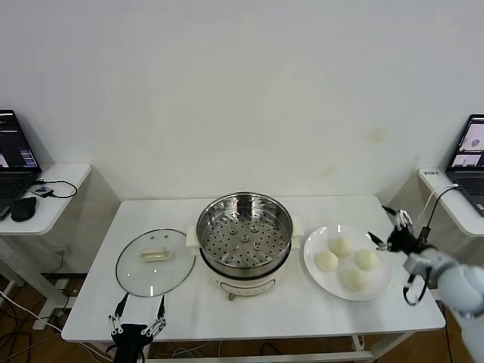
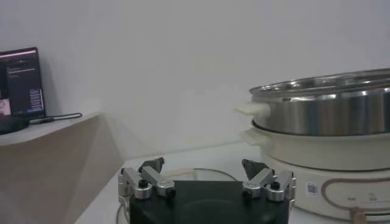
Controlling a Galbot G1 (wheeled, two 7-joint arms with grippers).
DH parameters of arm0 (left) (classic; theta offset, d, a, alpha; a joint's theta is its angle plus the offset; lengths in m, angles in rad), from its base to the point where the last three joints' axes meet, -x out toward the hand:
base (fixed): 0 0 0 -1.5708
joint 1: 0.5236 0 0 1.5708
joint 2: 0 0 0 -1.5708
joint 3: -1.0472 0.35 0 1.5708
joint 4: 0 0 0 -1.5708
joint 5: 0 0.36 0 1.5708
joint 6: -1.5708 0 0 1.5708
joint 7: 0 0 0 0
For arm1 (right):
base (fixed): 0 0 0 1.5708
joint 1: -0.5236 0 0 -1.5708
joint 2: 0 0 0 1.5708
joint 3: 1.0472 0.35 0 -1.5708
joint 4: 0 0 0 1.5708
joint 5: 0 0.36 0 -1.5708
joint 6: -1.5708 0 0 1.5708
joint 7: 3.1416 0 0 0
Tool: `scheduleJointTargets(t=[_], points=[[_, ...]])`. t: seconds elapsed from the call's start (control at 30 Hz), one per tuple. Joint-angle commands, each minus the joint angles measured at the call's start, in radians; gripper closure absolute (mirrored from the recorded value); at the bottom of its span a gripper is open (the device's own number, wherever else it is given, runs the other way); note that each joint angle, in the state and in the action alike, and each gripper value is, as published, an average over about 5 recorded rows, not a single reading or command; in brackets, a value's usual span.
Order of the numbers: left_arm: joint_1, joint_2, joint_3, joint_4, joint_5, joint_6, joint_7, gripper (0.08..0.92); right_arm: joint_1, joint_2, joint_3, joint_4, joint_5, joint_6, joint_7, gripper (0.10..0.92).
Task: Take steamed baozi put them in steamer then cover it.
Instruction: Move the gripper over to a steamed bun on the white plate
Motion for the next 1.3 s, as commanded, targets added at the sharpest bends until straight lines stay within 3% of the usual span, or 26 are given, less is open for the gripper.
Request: scheduleJointTargets(t=[0.03,0.37,1.3], points=[[-0.001,-0.001,-0.008,0.007,0.003,-0.011,0.003,0.177,0.569,-0.121,-0.590,-0.232,0.077,0.002,-0.335,0.203],[-0.014,0.003,-0.018,0.019,-0.009,-0.031,0.003,0.177,0.741,-0.048,-0.876,-0.309,0.185,-0.013,-0.377,0.203],[-0.017,0.007,-0.042,0.039,-0.006,-0.057,0.005,0.177,0.736,0.215,-0.917,-0.576,0.085,-0.003,-0.339,0.203]])
